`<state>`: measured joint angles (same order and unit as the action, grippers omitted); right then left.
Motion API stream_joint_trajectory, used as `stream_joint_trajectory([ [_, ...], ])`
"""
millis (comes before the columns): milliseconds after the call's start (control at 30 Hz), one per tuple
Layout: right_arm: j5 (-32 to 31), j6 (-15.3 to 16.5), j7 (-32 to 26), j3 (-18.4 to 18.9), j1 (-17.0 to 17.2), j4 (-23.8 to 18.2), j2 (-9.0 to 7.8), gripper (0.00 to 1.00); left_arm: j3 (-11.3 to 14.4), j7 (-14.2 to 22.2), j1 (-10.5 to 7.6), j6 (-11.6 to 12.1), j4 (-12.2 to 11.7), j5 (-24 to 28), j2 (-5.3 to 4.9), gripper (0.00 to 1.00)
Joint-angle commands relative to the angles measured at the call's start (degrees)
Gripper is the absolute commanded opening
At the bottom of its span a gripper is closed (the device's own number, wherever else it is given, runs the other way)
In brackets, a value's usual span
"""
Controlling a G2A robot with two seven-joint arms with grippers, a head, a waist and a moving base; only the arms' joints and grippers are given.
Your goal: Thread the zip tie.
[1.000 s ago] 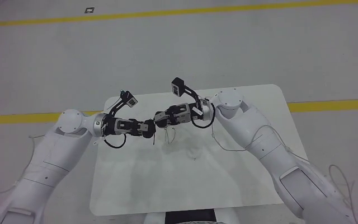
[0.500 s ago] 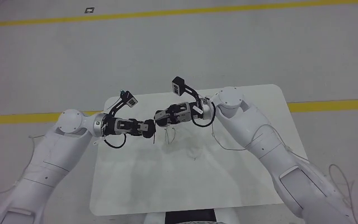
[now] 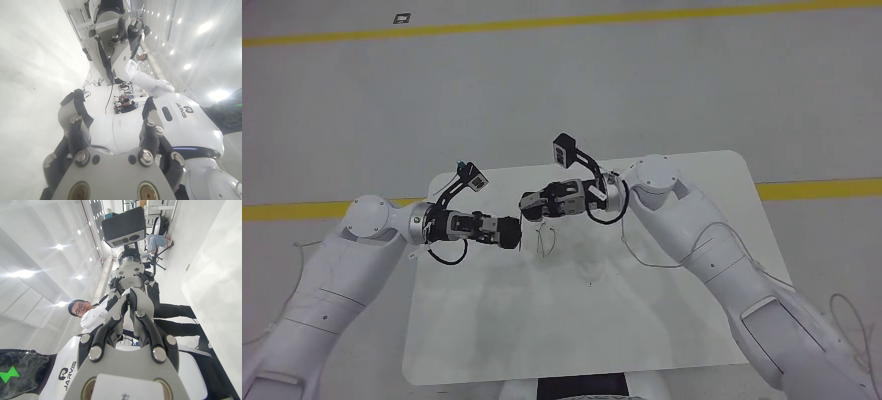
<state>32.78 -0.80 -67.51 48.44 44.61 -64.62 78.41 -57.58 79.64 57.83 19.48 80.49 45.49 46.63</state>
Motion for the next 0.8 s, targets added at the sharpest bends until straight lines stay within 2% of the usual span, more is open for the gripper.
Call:
stream_joint_trajectory([
  [0,0.4,0.3,1.1,0.8,0.4,0.2,-0.1,0.0,0.0,0.0,0.0,0.0,0.0,0.0,0.0,1.0],
  [100,0.8,1.3,3.2,2.0,1.0,-0.1,-0.26,0.0,0.0,0.0,0.0,0.0,0.0,0.0,0.0,1.0],
  [400,0.8,1.3,3.2,2.0,1.0,-0.1,-0.26,0.0,0.0,0.0,0.0,0.0,0.0,0.0,0.0,1.0],
  [467,1.4,1.6,5.2,2.4,1.9,-0.6,-0.26,0.0,-0.3,-2.2,0.42,0.0,1.0,1.0,0.17,1.0],
  [533,2.1,1.8,7.1,3.2,3.1,-1.6,-0.36,0.0,-1.3,-4.7,1.95,0.0,2.1,3.1,0.42,1.0],
  [600,3.2,2.4,9.5,4.3,4.8,-2.6,-0.52,0.0,-4.0,-7.4,3.63,0.0,3.9,2.9,0.75,1.0],
  [700,4.8,3.1,12.4,5.7,7.3,-4.4,-0.7,0.0,-9.1,-10.2,7.84,0.0,6.4,2.7,1.73,1.0],
  [767,5.3,3.9,14.9,6.3,8.8,-5.5,-0.74,0.0,-12.5,-11.5,11.5,0.0,7.8,1.8,2.77,1.0],
])
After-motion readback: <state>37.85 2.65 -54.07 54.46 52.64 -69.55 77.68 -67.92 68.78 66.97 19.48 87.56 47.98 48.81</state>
